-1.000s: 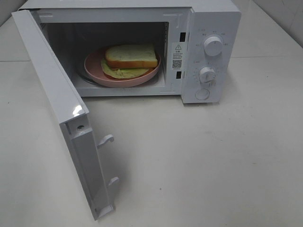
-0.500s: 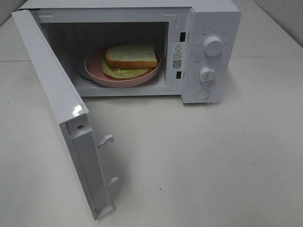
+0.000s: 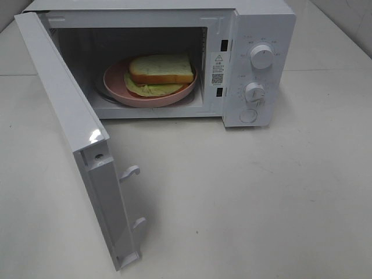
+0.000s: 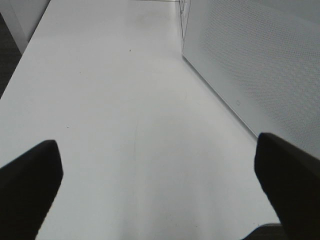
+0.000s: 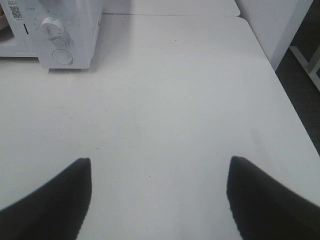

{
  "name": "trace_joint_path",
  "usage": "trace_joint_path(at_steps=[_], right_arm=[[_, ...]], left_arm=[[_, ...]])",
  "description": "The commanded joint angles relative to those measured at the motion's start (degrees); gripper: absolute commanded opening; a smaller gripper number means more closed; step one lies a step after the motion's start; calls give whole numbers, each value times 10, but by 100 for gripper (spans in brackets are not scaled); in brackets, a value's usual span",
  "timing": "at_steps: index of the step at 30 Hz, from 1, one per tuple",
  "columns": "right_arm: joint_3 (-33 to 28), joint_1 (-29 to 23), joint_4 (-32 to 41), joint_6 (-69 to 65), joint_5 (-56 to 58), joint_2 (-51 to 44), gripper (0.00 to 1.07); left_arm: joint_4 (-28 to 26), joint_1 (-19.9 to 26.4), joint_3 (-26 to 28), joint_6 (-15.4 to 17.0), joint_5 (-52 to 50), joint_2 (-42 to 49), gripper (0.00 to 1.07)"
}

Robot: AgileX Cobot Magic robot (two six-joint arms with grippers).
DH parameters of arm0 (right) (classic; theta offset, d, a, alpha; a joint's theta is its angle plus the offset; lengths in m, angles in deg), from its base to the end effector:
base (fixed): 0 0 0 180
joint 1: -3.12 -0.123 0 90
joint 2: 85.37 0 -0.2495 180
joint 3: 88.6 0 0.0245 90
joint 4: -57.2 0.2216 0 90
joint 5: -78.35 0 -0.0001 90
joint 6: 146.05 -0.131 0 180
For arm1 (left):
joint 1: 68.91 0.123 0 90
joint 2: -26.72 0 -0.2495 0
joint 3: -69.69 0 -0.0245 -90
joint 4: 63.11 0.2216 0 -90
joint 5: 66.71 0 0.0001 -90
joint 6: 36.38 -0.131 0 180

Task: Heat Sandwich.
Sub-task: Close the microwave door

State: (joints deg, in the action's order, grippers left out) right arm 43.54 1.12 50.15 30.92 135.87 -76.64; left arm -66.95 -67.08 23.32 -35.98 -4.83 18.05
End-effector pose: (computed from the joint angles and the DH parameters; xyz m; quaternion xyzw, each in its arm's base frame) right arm 0.0444 -0.0120 0.2504 0.0080 0.8376 -0.0376 0.5450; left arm 0.0378 -0.0065 0.2485 -0.0146 0.8517 -0.0269 0.5232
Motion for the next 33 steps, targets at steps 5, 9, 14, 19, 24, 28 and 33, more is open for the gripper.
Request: trace_joint_path(at_steps=[5,9,14,19,24,28,33], right_arm=[[1,5,1,-1,-5,-17,72],[1,5,1,-1,-5,-17,72],[1,5,1,-1,-5,-17,71],[1,5,1,-1,-5,-17,71],[1,5,1,-1,-5,-17,71],[1,5,1,-1,-5,-17,71],[1,5,1,-1,-5,-17,71]], left_arm=[[-1,3,-1,0,-5,9,100],[-1,3,-1,0,-5,9,100],[-1,3,-1,0,-5,9,100],[-1,3,-1,0,-5,9,100],[-1,3,-1,0,-5,9,100],[-1,3,-1,0,-5,9,100],[-1,3,-1,0,-5,9,100]])
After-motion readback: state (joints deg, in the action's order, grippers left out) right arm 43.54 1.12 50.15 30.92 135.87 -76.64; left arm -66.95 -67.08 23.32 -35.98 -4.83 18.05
